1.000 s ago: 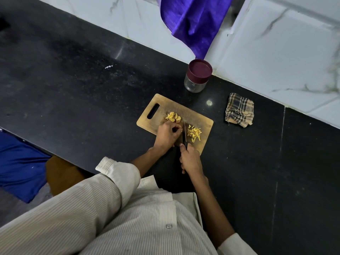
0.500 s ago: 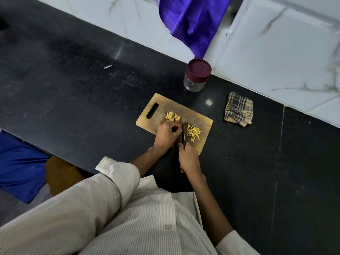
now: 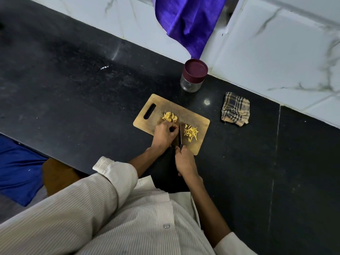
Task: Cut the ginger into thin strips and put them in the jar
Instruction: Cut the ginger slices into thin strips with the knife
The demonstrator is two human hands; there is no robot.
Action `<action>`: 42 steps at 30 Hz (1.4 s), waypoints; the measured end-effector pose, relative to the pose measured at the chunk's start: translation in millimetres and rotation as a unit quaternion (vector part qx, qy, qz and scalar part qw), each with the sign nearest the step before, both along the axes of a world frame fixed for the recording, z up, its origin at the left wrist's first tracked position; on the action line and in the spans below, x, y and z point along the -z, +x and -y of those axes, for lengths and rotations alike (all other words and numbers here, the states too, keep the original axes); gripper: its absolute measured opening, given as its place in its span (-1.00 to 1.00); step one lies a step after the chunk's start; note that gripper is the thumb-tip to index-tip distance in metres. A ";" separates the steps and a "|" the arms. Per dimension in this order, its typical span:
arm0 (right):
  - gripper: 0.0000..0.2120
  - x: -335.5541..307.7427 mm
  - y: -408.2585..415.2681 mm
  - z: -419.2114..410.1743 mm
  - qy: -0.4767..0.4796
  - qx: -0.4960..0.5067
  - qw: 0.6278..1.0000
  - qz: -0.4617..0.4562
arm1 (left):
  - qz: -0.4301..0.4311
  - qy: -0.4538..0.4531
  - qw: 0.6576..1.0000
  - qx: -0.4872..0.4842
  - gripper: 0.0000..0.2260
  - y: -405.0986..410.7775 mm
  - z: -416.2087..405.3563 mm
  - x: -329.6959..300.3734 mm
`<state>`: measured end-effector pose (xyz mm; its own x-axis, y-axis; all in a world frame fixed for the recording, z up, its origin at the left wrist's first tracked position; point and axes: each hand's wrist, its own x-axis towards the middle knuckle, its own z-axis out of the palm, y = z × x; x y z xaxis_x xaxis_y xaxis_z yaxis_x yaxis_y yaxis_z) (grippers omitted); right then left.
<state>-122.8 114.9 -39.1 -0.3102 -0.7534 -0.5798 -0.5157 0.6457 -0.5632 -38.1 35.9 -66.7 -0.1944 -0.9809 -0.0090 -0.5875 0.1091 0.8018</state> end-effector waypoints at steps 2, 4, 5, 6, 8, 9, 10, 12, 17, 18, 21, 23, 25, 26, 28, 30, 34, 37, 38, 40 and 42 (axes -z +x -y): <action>-0.72 1.4 -3.1 -6.3 0.023 -0.010 1.000 0.002 | 0.000 0.005 1.000 -0.003 -0.90 -0.2 -1.1 -0.1; -0.70 2.4 -5.0 -9.6 0.041 -0.017 0.999 -0.007 | 0.004 0.011 1.000 -0.003 -0.90 0.0 -1.4 -0.1; -0.69 3.5 -6.2 -9.6 0.045 -0.019 0.999 -0.012 | 0.003 0.013 1.000 -0.001 -0.89 -0.6 -1.1 -0.5; -0.68 3.3 -7.2 -9.7 0.046 -0.017 0.999 -0.014 | 0.001 0.016 1.000 0.000 -0.89 -1.5 -0.9 -1.2; -0.69 3.7 -8.1 -8.7 0.038 -0.014 0.999 -0.017 | 0.000 0.015 1.000 -0.001 -0.90 -2.8 0.1 -4.4; -0.69 4.1 -8.3 -8.0 0.030 -0.018 0.999 -0.023 | 0.002 0.013 1.000 -0.003 -0.90 -3.0 0.5 -5.9; -0.69 4.2 -7.2 -7.8 0.026 -0.022 0.999 -0.027 | 0.004 0.012 1.000 -0.006 -0.90 -2.3 0.3 -6.6; -0.68 2.9 -5.6 -5.5 0.014 -0.022 0.999 -0.036 | 0.002 0.017 1.000 -0.007 -0.90 -1.2 0.7 -7.5; -0.70 3.7 -4.2 0.0 -0.005 -0.007 0.999 -0.043 | 0.004 0.027 1.000 -0.003 -0.88 -1.8 -3.0 -10.4; -0.70 3.4 -3.5 -0.4 -0.008 -0.001 0.999 -0.041 | 0.004 0.031 1.000 -0.002 -0.87 -1.5 -2.6 -11.1; -0.70 4.4 0.3 0.8 -0.019 0.018 0.999 -0.019 | 0.001 0.029 1.000 -0.006 -0.88 -0.1 1.4 -11.3; -0.71 7.3 -0.2 0.4 -0.031 0.050 0.998 0.015 | 0.000 0.026 1.000 0.003 -0.90 -0.5 1.4 -11.0; -0.72 8.9 -2.2 -0.7 -0.026 0.067 0.997 0.036 | -0.004 0.018 1.000 0.006 -0.90 -1.1 -0.9 -10.5; -0.72 8.8 -2.8 -1.6 -0.018 0.065 0.997 0.040 | -0.005 0.015 1.000 0.003 -0.90 -0.9 -2.0 -9.8; -0.73 5.1 -4.8 -3.5 -0.009 0.062 0.997 0.049 | -0.002 0.012 1.000 -0.001 -0.90 -0.9 -2.0 -5.8; -0.74 2.4 -7.2 -3.8 -0.008 0.059 0.997 0.052 | 0.004 0.010 1.000 -0.002 -0.90 -1.0 -0.8 -1.2; -0.76 1.8 -11.8 -4.4 -0.002 0.025 0.999 0.039 | 0.008 0.001 1.000 0.012 -0.87 -0.7 0.4 -0.3; -0.76 3.5 -14.2 -5.3 -0.005 0.012 0.999 0.038 | 0.005 -0.010 1.000 0.016 -0.87 -0.4 0.0 -0.1; -0.76 3.4 -14.7 -5.5 -0.008 0.010 0.999 0.038 | 0.004 -0.012 1.000 0.012 -0.87 -0.4 -0.2 1.1; -0.75 3.7 -14.9 -5.2 -0.008 0.004 1.000 0.029 | 0.004 -0.010 1.000 0.005 -0.88 -1.1 -1.3 2.4; -0.75 4.5 -12.8 -2.5 -0.007 0.000 1.000 0.015 | 0.007 -0.009 1.000 -0.006 -0.89 -3.1 -0.6 1.8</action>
<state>-135.5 117.4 -43.6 -0.2930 -0.7609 -0.5790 -0.4978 0.6384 -0.5871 -41.1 36.6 -68.5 -0.1833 -0.9830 0.0063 -0.6001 0.1170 0.7914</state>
